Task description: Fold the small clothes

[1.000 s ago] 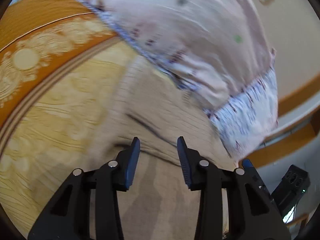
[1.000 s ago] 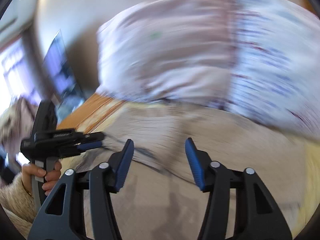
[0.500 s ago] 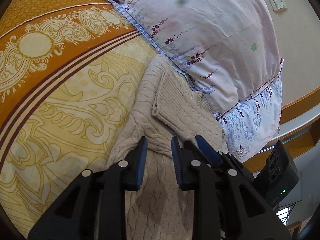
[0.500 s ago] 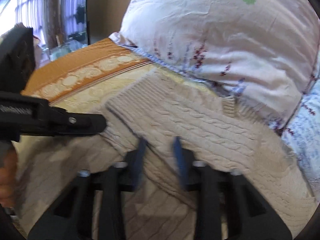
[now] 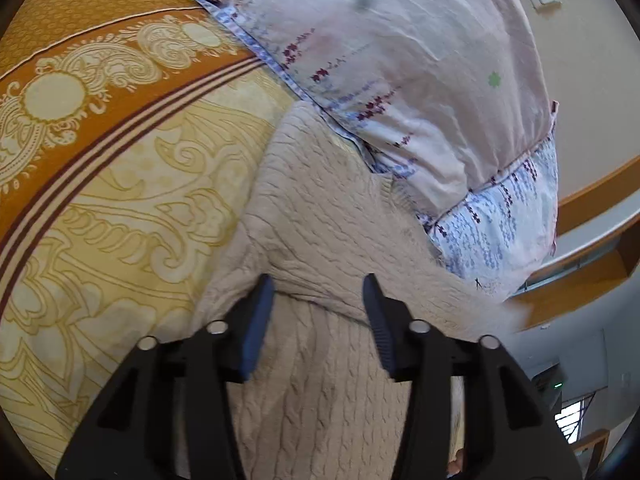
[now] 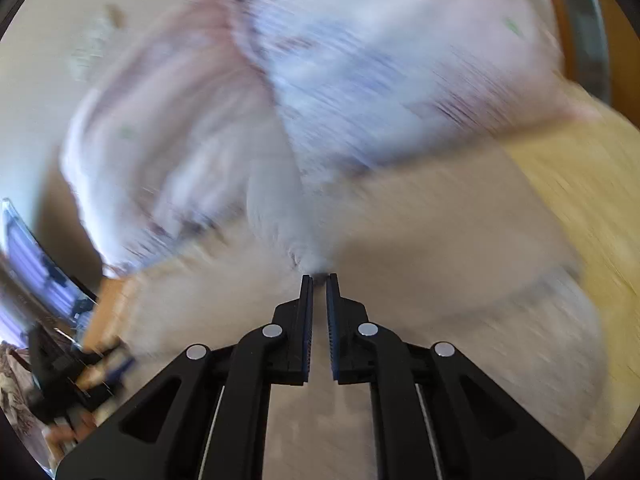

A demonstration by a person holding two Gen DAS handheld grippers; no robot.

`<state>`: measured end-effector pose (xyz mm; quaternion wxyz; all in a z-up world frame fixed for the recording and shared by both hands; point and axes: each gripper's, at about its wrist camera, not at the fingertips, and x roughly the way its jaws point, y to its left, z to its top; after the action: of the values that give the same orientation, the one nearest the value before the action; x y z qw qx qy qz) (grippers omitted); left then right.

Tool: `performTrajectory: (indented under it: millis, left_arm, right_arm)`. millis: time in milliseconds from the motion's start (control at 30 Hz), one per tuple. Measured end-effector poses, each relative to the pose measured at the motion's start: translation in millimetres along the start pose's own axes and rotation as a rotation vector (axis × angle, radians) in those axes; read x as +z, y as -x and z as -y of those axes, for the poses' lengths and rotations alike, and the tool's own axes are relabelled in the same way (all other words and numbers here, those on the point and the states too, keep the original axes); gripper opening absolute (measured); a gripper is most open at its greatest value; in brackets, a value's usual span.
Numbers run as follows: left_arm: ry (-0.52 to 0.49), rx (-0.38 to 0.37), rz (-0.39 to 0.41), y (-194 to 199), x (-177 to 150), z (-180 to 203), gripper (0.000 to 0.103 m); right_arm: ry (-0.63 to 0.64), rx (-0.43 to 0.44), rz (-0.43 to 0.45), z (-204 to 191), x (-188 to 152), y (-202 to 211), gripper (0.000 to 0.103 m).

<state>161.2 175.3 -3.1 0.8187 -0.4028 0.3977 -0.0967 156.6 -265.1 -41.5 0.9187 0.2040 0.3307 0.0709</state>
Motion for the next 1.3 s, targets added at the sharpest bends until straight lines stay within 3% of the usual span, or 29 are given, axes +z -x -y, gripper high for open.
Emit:
performTrajectory:
  millis: [133,267,500,600,700,967,1133,1300]
  left_arm:
    - [-0.015,-0.004,-0.008,0.0,-1.8,4.3,0.059]
    - [-0.018,-0.007,-0.016,-0.2,-1.5,5.5,0.060]
    - [-0.027,-0.006,-0.023,-1.5,-1.7,6.5,0.062]
    - [-0.032,-0.006,-0.025,-2.1,-1.0,6.9,0.063]
    - [-0.035,-0.006,-0.026,-2.4,-0.7,7.0,0.063]
    - [-0.118,-0.032,-0.006,22.9,-10.3,13.6,0.062]
    - [-0.178,-0.024,0.025,48.2,-20.7,7.4,0.062]
    - [-0.217,-0.033,0.010,63.3,-31.7,1.1,0.062]
  right_arm:
    - [-0.122,0.040,0.028,34.4,20.2,17.5,0.049]
    - [-0.190,0.029,-0.008,49.9,41.5,6.4,0.048]
    - [-0.249,0.007,-0.090,69.1,36.1,-19.5,0.036]
    - [-0.234,0.015,-0.106,65.7,32.9,-29.1,0.027]
    - [-0.206,0.019,-0.100,61.5,33.4,-34.7,0.010]
    - [-0.141,0.034,0.037,48.1,36.3,5.9,0.007]
    - [-0.151,-0.042,-0.043,59.8,24.8,-9.4,0.007]
    - [-0.129,-0.007,-0.039,58.5,21.6,4.7,0.012]
